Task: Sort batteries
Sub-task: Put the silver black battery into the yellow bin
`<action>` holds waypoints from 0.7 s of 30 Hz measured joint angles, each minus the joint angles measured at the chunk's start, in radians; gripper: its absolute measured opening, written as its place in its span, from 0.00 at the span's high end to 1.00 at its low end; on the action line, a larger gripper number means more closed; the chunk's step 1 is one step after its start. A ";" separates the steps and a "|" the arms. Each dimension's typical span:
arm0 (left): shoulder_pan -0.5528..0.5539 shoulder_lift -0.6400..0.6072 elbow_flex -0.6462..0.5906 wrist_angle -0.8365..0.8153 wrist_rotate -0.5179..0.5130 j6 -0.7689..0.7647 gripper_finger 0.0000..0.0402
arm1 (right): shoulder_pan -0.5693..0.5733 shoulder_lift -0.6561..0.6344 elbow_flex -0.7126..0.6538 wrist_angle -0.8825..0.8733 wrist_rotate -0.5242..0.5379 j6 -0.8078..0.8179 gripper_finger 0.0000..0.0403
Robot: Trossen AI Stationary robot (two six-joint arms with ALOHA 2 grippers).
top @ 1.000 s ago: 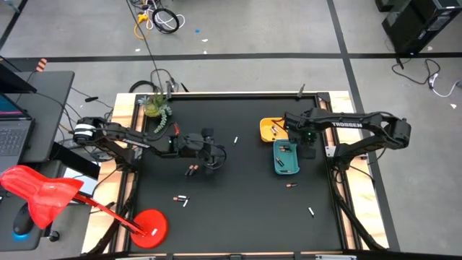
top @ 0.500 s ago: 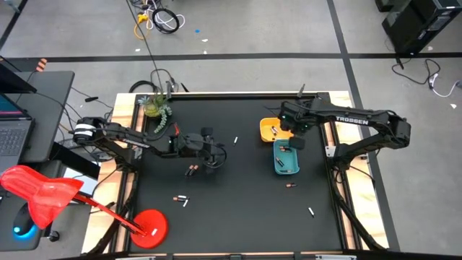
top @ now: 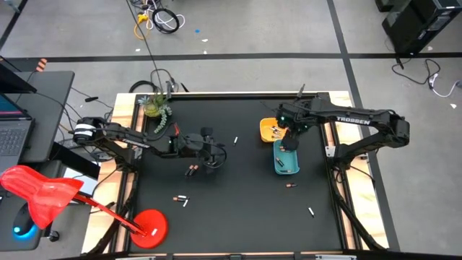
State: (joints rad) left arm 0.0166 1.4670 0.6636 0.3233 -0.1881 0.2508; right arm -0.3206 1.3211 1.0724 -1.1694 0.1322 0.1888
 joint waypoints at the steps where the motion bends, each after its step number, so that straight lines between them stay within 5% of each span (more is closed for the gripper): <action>1: 0.000 0.000 0.000 0.001 0.000 0.000 0.61 | 0.035 -0.003 0.005 -0.004 -0.018 0.037 0.63; 7: -0.005 0.000 0.000 -0.008 0.000 -0.021 0.61 | 0.317 -0.007 -0.024 -0.038 -0.100 0.352 0.67; 15: -0.028 0.000 0.000 -0.009 0.001 -0.024 0.61 | 0.792 -0.005 -0.046 0.043 -0.077 0.938 0.68; 21: -0.054 0.000 0.000 -0.012 0.001 -0.050 0.61 | 1.041 0.064 -0.046 0.133 -0.057 1.389 0.68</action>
State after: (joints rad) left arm -0.0373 1.4670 0.6636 0.3111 -0.1871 0.2008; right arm 0.7200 1.3853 1.0264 -1.0361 0.0747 1.5780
